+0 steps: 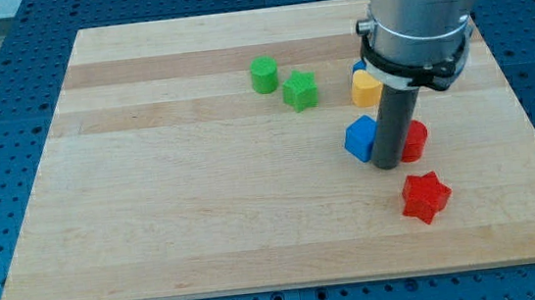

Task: Push the cube left beside the heart

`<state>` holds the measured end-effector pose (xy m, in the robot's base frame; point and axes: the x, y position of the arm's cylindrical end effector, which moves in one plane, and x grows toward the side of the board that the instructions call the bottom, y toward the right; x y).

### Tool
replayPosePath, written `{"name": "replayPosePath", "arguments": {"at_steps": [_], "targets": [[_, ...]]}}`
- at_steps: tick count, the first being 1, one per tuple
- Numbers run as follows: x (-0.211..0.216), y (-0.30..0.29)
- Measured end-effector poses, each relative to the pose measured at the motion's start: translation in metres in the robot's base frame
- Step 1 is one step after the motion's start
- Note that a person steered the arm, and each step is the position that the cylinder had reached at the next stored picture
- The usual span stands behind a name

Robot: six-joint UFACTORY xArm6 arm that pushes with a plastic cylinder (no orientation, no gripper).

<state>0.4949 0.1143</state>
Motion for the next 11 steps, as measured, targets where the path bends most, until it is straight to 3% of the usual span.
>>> {"name": "replayPosePath", "arguments": {"at_steps": [3, 7, 9, 11], "targets": [[-0.017, -0.036], [-0.060, -0.035], [-0.056, -0.038], [-0.058, 0.022]]}}
